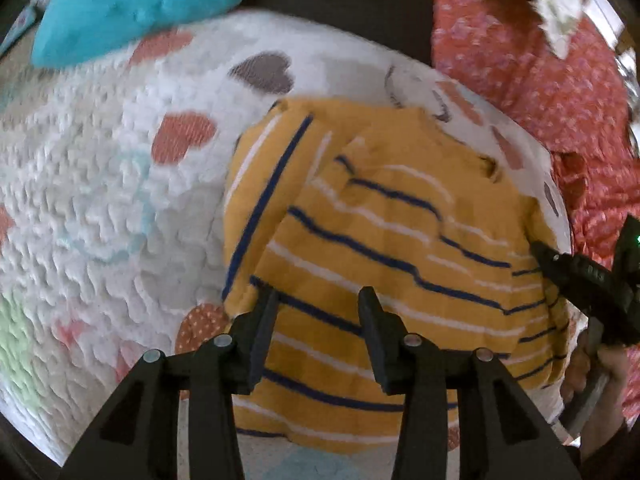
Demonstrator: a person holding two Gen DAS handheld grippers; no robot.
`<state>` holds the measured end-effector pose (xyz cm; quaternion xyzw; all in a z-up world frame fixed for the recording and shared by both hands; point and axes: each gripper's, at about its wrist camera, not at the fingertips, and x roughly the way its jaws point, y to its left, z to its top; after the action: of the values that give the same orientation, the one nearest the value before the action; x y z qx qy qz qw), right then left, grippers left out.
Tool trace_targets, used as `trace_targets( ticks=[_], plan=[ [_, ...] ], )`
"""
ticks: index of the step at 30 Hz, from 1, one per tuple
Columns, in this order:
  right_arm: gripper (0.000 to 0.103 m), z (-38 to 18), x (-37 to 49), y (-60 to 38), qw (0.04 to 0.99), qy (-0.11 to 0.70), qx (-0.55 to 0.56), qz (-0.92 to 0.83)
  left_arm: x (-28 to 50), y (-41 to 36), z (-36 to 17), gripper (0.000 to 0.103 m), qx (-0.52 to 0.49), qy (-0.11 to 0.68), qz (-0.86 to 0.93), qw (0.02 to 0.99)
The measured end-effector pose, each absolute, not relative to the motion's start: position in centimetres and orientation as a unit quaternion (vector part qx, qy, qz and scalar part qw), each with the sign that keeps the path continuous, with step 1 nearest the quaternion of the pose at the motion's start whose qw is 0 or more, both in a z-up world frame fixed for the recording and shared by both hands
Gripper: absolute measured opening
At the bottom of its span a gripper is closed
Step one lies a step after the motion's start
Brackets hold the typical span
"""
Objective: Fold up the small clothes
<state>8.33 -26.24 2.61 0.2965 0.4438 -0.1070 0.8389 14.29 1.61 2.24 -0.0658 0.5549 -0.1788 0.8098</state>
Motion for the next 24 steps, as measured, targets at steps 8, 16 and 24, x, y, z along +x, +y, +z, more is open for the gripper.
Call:
trace_targets(
  ticks=[8, 16, 24],
  plan=[
    [0.042, 4.0, 5.9, -34.0, 0.815, 0.421, 0.303, -0.259, 14.2, 5.3, 3.7, 0.040, -0.125, 0.543, -0.179, 0.811],
    [0.055, 9.2, 10.3, -23.9, 0.853, 0.424, 0.280, -0.116, 14.5, 11.6, 2.4, 0.042, -0.203, 0.561, -0.119, 0.794],
    [0.061, 4.7, 20.3, -7.1, 0.795, 0.555, 0.236, 0.070, 12.6, 11.6, 0.6, 0.054, -0.230, 0.583, -0.138, 0.767]
  ],
)
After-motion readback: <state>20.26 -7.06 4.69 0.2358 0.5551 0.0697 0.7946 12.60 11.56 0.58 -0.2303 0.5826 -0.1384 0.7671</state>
